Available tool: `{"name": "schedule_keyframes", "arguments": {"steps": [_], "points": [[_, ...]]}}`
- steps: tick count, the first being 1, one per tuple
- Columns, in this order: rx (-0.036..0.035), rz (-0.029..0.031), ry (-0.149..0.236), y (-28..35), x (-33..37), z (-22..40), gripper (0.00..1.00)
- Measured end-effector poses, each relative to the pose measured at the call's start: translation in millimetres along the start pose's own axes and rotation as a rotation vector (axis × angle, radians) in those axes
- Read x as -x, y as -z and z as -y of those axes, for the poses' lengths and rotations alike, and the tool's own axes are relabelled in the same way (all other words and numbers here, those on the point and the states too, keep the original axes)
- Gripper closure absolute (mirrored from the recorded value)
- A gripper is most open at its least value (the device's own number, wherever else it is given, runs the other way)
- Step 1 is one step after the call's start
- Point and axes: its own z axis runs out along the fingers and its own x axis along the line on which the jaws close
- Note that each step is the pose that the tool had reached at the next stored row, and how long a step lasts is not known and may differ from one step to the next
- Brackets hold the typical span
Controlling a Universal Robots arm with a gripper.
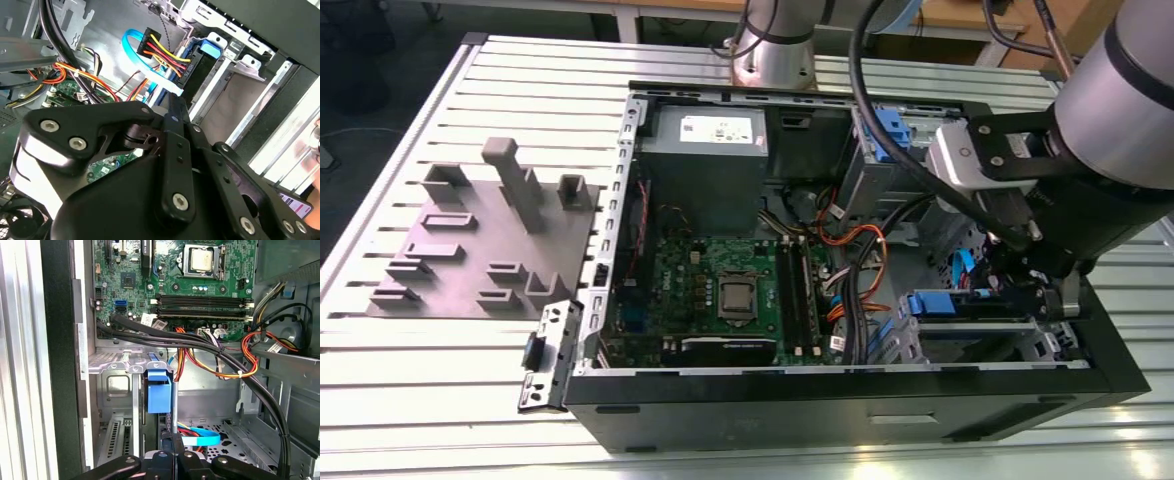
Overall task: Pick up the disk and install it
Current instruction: 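Insert the second disk wire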
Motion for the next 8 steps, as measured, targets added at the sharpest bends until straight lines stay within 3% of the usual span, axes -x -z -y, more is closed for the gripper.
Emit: {"name": "schedule_keyframes", "arguments": {"steps": [8], "points": [[0.0012,0.0,0.0,0.0,0.0,0.1,0.89]]}}
